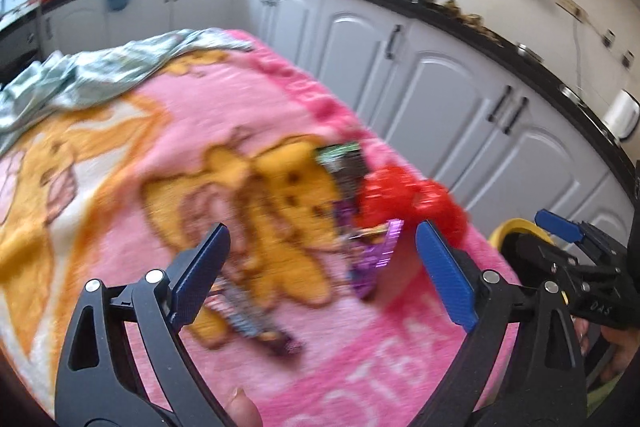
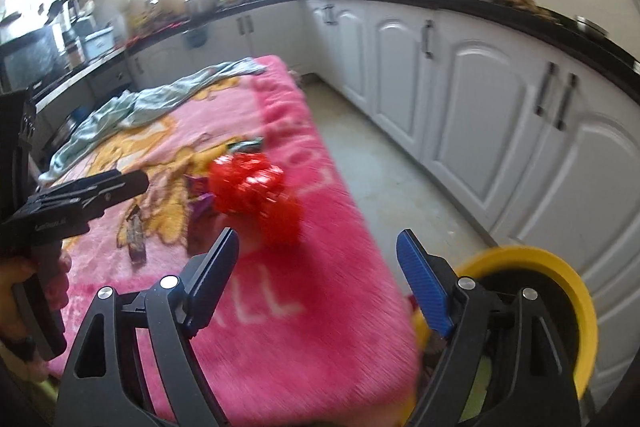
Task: Collect trash
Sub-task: 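Move both tools back over the items on the blanket, then grasp the chocolate bar with the left tool while the right tool grasps the red plastic bag, then carry the chocolate bar and red bag over the yellow trash bin, then open both tools to drop the bar and red bag into the bin, then move both tools back over the last items on the blanket, then grasp the purple wrapper with the left tool while the right tool grasps the black-green packet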
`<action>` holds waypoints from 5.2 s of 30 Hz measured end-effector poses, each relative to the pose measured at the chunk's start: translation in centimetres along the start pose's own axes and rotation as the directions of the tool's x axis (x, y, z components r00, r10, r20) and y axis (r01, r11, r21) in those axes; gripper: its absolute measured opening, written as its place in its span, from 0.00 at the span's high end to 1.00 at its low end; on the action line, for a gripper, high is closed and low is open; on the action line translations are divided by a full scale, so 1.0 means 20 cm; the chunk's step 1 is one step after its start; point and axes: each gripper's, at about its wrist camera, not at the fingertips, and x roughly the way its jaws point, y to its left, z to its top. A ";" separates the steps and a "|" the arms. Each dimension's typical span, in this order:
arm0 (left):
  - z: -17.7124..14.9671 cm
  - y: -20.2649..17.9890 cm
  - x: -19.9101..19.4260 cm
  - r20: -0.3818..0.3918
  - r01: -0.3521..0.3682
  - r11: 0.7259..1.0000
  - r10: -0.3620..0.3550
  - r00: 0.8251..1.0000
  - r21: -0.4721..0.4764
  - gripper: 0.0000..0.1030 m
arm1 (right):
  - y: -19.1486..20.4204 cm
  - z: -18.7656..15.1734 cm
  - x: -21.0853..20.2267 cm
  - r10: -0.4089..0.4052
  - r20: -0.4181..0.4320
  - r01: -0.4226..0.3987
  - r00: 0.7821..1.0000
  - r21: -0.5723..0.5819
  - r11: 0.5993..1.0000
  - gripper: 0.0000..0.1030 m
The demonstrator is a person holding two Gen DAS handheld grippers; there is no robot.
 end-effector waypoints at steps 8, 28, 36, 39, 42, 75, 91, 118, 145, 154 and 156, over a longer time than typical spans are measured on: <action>-0.06 0.18 0.08 -0.066 -0.053 0.996 0.048 0.997 -0.071 0.17 | 0.10 0.07 0.31 0.032 -0.104 -0.037 0.994 -0.043 0.998 0.24; -0.15 0.20 0.12 -0.132 0.003 0.998 -0.011 0.991 -0.063 0.77 | 0.10 -0.01 0.25 0.132 -0.110 -0.129 0.985 0.034 0.991 0.71; -0.05 -0.01 0.00 -0.056 0.090 0.996 -0.091 0.994 -0.006 0.77 | -0.01 -0.03 0.01 0.112 -0.034 -0.109 0.993 0.065 0.992 0.71; -0.01 -0.12 -0.03 -0.034 0.122 0.992 -0.121 0.992 0.024 0.77 | -0.09 -0.06 -0.09 0.091 -0.013 -0.089 0.996 0.091 0.992 0.71; 0.02 -0.24 -0.05 -0.019 0.153 0.987 -0.152 0.988 0.057 0.77 | -0.17 -0.10 -0.18 0.065 0.007 -0.065 0.998 0.118 0.991 0.71; -0.04 -1.37 0.08 -0.071 0.399 0.872 -0.396 0.915 0.282 0.75 | -0.88 -0.57 -0.75 -0.220 0.069 0.177 0.973 0.389 0.904 0.69; -0.02 -1.02 0.14 -0.042 0.293 0.943 -0.290 0.956 0.158 0.25 | -0.73 -0.47 -0.66 -0.234 0.061 0.201 0.970 0.332 0.922 0.32; 0.00 -0.04 0.09 -0.040 0.046 0.998 -0.048 0.998 -0.038 0.28 | 0.04 0.18 0.12 0.068 -0.022 -0.068 0.997 0.010 0.998 0.31; -0.09 -0.04 0.25 -0.148 0.140 0.989 -0.146 0.978 -0.047 0.90 | 0.17 0.31 0.78 0.169 -0.258 -0.162 0.951 0.047 0.986 0.63; -0.03 -0.33 0.14 -0.108 0.207 0.976 -0.200 0.974 0.060 0.91 | -0.14 0.18 0.25 0.170 -0.113 -0.155 0.979 0.129 0.979 0.63; -0.03 -0.42 0.13 -0.105 0.229 0.970 -0.220 0.970 0.086 0.91 | -0.24 0.12 0.11 0.152 -0.081 -0.139 0.985 0.152 0.979 0.63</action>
